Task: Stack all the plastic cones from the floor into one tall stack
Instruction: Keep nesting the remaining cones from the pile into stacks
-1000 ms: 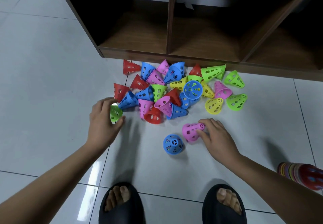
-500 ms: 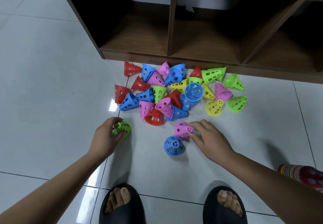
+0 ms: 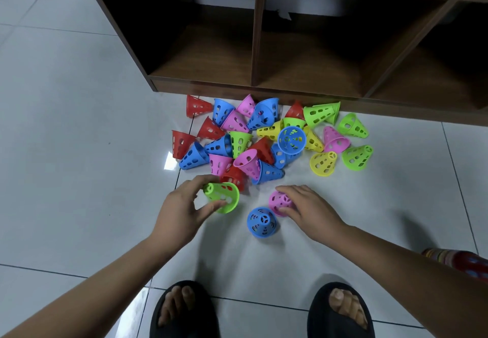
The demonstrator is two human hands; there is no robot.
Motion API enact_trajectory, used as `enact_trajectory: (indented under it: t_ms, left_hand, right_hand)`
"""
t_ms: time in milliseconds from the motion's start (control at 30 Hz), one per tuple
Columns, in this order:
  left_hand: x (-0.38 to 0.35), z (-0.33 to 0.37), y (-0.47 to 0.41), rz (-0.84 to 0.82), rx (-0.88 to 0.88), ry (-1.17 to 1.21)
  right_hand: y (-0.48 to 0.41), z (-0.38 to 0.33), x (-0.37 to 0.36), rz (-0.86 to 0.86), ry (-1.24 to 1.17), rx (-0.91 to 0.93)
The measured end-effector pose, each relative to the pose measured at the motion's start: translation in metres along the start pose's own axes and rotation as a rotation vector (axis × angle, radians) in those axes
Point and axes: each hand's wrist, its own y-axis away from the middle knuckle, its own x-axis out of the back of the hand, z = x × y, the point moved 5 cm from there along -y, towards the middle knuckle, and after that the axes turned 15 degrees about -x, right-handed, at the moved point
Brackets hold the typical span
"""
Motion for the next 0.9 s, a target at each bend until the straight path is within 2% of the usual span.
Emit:
enact_trajectory:
  t_ms: [133, 267, 400, 467, 600, 733, 900]
  left_hand:
    - [-0.010, 0.042, -0.009, -0.014, -0.104, 0.076]
    - [-0.027, 0.062, -0.013, -0.041, -0.152, 0.122]
    - [-0.047, 0.069, -0.012, -0.105, -0.185, 0.093]
    - [-0.058, 0.070, -0.009, -0.147, -0.201, 0.082]
    - [-0.071, 0.061, -0.005, -0.195, -0.192, 0.079]
    - [-0.079, 0.054, -0.004, -0.228, -0.180, 0.103]
    - [-0.074, 0.040, -0.001, -0.238, -0.153, 0.125]
  right_hand:
    - [0.005, 0.004, 0.011, 0.063, -0.073, -0.056]
    - [0.018, -0.002, 0.034, 0.167, -0.273, -0.140]
    - [0.038, -0.019, 0.052, 0.255, -0.404, -0.106]
    - [0.045, -0.023, 0.055, 0.284, -0.382, -0.077]
    - [0.049, -0.019, 0.053, 0.308, -0.273, -0.059]
    - [0.049, -0.016, 0.064, 0.338, -0.361, -0.095]
    - [0.055, -0.042, 0.063, 0.242, -0.423, -0.010]
